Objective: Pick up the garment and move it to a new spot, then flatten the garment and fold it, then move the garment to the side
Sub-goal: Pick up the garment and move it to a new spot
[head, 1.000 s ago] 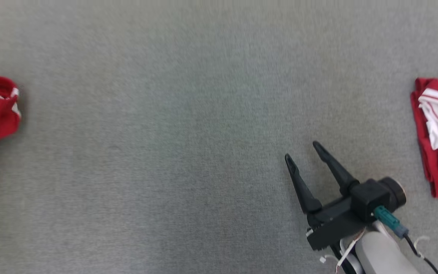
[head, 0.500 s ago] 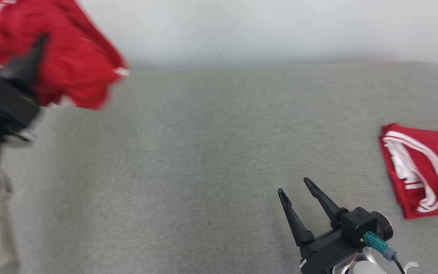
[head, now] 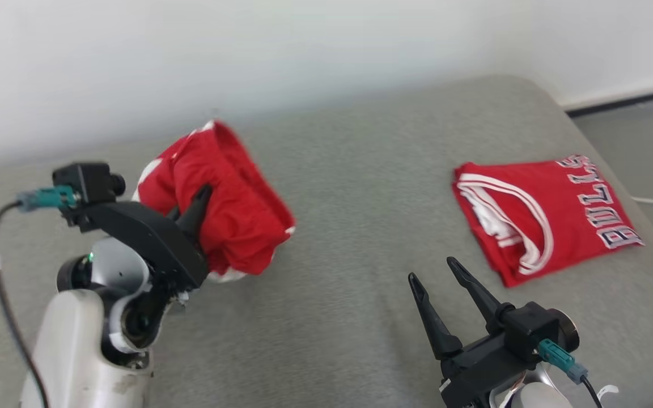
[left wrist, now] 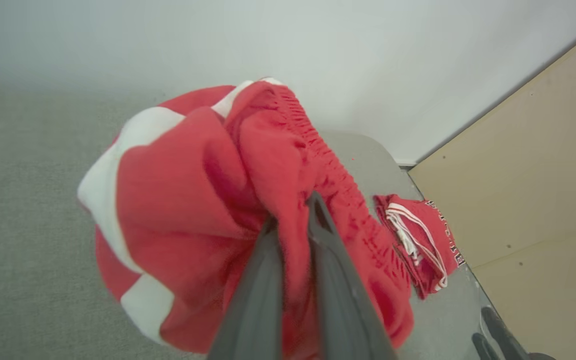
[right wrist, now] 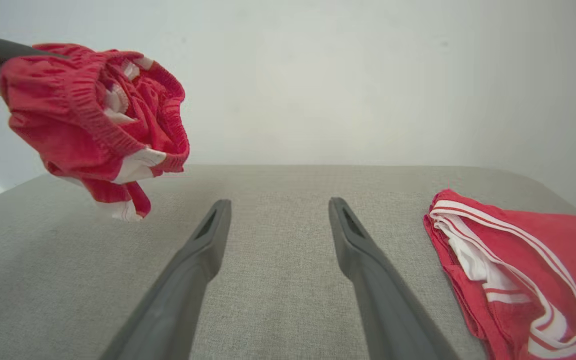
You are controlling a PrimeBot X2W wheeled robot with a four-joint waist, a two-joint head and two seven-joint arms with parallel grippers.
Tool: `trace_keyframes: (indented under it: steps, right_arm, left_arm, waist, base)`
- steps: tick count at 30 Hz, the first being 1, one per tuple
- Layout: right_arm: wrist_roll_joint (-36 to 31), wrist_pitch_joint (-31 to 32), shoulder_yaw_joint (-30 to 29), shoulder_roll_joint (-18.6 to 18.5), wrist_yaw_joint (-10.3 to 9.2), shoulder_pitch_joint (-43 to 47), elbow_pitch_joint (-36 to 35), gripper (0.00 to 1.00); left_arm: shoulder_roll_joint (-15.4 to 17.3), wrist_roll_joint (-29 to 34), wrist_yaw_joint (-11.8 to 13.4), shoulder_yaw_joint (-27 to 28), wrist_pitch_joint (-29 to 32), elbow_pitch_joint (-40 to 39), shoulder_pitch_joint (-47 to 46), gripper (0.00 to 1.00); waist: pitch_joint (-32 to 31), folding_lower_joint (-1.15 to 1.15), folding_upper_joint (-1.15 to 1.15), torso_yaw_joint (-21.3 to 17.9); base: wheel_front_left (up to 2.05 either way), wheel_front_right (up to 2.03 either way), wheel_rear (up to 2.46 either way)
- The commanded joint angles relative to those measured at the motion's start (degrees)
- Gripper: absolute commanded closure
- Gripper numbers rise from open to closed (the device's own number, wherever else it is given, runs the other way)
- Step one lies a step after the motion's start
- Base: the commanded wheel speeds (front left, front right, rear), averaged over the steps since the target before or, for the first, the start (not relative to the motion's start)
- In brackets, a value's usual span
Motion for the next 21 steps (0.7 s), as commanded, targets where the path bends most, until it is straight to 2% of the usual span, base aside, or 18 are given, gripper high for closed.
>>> trace_keyframes:
  steps: [1, 7, 8, 9, 14, 21]
  right_arm:
    - [0.1, -0.3, -0.4, 0.3, -0.15, -0.3, 0.0, 0.0]
    - [-0.1, -0.4, -0.3, 1.5, -0.15, -1.0, 0.2, 0.0]
    - [-0.1, -0.4, -0.5, 1.5, -0.15, -1.1, 0.4, 0.0]
    - [-0.2, -0.4, -0.6, 1.6, -0.15, -1.2, 0.4, 0.0]
    - [-0.6, -0.5, -2.4, 1.4, -0.15, -0.2, 0.5, 0.0]
    - [-1.3, -0.5, -5.8, 0.3, -0.15, 2.3, 0.0, 0.0]
  left_arm:
    - [0.0, 1.6, 0.1, -0.3, -1.5, 2.3, 0.4, 1.0]
    - [-0.1, 6.7, -0.2, -1.8, -11.8, 16.0, -0.5, 1.0]
    - [-0.3, 6.9, -0.4, -2.2, -13.3, 17.8, -0.7, 0.47]
    - [-0.4, 7.0, -0.9, -2.5, -14.5, 19.8, -0.9, 0.0]
    - [-1.0, 8.6, -3.4, -5.0, -22.5, 24.2, -1.9, 0.0]
    - [-1.2, 11.6, -6.1, -6.6, -40.9, 21.6, 2.6, 0.0]
  waist:
    - [3.6, 0.01, 0.01, -7.4]
    - [5.7, 0.01, 0.01, -11.0]
    - [5.8, 0.01, 0.01, -11.2]
    - [5.9, 0.01, 0.01, -11.3]
    - [5.1, 0.01, 0.01, -9.7]
    - [1.6, 0.01, 0.01, -4.4]
  base:
    - [0.0, 0.0, 0.0]
    - [0.0, 0.0, 0.0]
    - [0.0, 0.0, 0.0]
    - [0.0, 0.0, 0.0]
    - [0.0, 0.0, 0.0]
    - [0.0, 0.0, 0.0]
